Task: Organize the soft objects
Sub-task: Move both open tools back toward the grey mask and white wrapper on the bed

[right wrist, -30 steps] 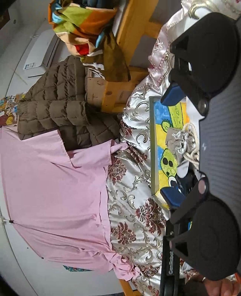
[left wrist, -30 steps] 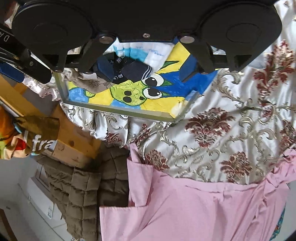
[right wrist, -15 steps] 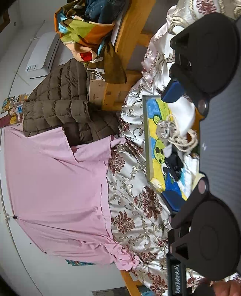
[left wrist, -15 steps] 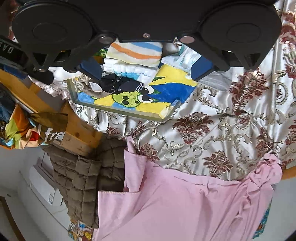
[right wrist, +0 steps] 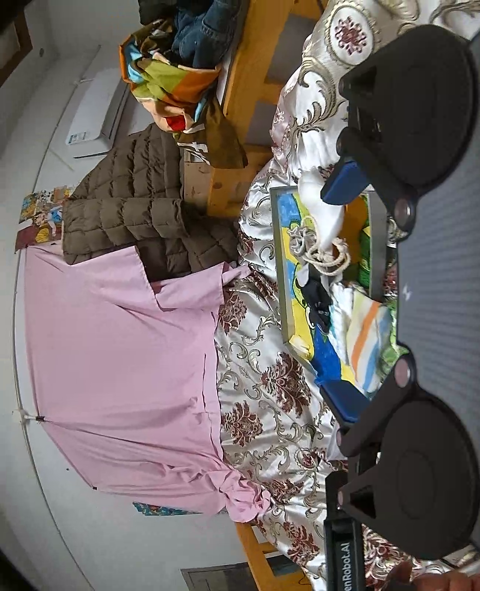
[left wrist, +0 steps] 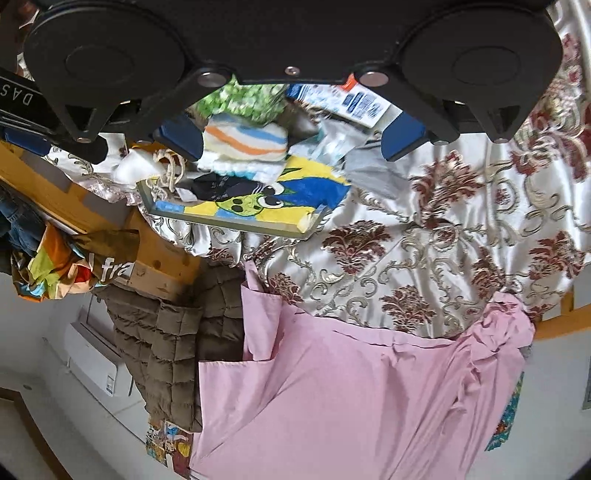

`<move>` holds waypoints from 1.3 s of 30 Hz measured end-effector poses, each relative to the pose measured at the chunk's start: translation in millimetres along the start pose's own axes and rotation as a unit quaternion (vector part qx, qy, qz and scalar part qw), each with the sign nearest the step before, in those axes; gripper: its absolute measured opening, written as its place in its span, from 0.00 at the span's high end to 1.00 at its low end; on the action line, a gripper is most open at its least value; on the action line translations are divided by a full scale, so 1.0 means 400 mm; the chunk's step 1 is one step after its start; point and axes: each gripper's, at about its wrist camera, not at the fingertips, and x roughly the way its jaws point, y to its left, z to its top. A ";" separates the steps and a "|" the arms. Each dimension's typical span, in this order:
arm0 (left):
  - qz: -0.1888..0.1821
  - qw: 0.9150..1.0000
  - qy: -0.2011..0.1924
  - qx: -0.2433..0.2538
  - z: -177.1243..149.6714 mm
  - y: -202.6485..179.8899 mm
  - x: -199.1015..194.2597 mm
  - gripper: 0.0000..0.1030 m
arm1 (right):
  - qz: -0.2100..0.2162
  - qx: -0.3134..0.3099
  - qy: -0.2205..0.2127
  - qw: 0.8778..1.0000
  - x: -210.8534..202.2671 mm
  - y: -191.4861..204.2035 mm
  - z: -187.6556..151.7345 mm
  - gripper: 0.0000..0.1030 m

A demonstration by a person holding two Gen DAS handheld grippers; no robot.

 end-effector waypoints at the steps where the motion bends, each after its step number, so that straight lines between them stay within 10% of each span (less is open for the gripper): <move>1: 0.002 1.000 -0.001 -0.003 -0.005 0.009 -0.013 0.01 | 0.000 -0.001 -0.001 1.000 -0.010 0.005 -0.005 0.00; 39: 0.115 0.992 0.035 0.046 -0.169 0.213 -0.109 0.01 | 0.090 -0.051 0.127 0.986 -0.021 0.207 -0.193 0.00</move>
